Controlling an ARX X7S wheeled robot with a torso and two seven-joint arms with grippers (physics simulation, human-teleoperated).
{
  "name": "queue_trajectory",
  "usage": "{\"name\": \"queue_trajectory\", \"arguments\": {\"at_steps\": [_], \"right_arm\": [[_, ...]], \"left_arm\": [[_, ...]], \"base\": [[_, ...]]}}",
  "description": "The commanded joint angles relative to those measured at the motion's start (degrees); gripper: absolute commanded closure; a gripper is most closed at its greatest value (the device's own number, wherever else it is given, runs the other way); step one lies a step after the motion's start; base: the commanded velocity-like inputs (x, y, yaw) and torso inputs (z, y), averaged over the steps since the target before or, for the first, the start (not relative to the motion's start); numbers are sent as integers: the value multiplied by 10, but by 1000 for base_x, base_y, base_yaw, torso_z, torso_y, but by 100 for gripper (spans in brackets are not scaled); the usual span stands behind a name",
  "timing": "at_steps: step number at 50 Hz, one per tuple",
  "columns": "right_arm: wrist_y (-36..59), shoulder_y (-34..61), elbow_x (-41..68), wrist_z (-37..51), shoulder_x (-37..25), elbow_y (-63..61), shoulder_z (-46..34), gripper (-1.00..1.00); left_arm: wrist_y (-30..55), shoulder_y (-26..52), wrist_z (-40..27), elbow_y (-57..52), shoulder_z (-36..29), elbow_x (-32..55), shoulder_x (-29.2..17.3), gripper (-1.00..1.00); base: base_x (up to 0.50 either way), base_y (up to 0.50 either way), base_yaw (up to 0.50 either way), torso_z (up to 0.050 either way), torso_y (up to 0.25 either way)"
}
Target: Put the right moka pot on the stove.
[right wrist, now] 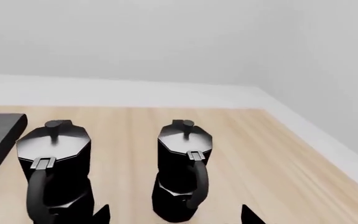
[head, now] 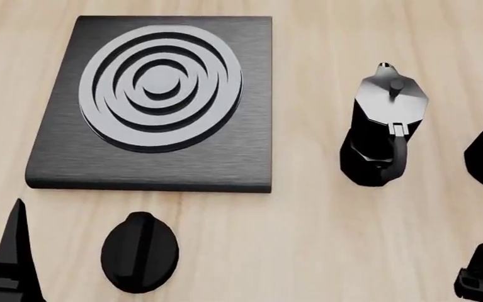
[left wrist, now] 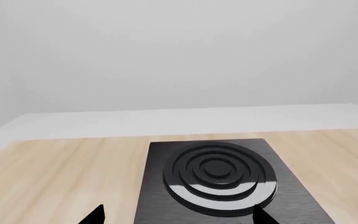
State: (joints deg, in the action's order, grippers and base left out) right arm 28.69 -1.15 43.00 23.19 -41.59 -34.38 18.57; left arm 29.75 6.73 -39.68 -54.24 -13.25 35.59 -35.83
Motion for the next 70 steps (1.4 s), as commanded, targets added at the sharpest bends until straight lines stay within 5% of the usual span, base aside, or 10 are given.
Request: {"name": "queue_trajectory", "arguments": {"at_steps": [1,21,70], "right_arm": [[-1,3,8,-15,-8,38,12,-100],[38,49,46,-30,-49,91,16,-100],[172,313,44,-36,-99,235,-155,-100]], "left_arm": [[2,1,-4,0,-1,3,-2,-100],[1,4,-9,-1,-4,7,-5,-100],[-6,7,-17,2,-12,13,-13,-100]], "base": [[0,0,0,0,0],[0,0,0,0,0],[0,0,0,0,0]]}}
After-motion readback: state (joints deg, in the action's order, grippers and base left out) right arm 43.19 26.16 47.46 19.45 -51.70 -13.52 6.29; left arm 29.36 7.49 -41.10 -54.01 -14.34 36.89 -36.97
